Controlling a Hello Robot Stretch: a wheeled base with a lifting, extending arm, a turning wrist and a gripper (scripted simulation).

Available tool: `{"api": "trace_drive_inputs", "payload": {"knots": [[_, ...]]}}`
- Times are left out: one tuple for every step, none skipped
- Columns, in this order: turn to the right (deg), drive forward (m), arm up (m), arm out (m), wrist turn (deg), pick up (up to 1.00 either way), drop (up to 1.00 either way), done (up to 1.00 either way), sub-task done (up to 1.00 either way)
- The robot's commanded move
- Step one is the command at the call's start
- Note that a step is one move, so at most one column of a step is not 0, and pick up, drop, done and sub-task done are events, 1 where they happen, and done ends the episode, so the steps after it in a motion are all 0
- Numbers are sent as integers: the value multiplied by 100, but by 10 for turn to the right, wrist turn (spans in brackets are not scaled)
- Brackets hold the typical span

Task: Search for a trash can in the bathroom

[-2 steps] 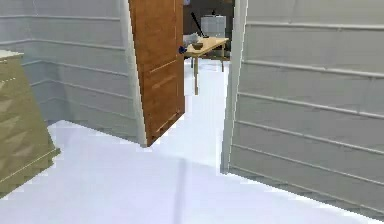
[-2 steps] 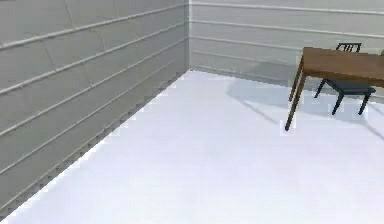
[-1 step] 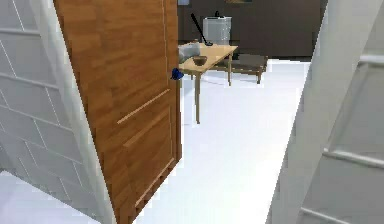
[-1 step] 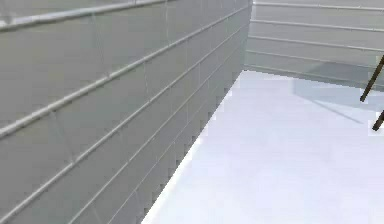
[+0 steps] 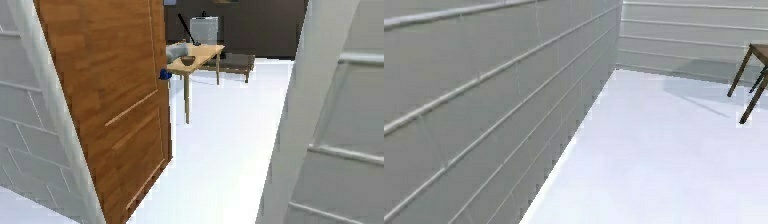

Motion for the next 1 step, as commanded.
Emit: {"api": "trace_drive_inputs", "payload": {"knots": [[0,60,0,0,0,0,0,0,0]]}}
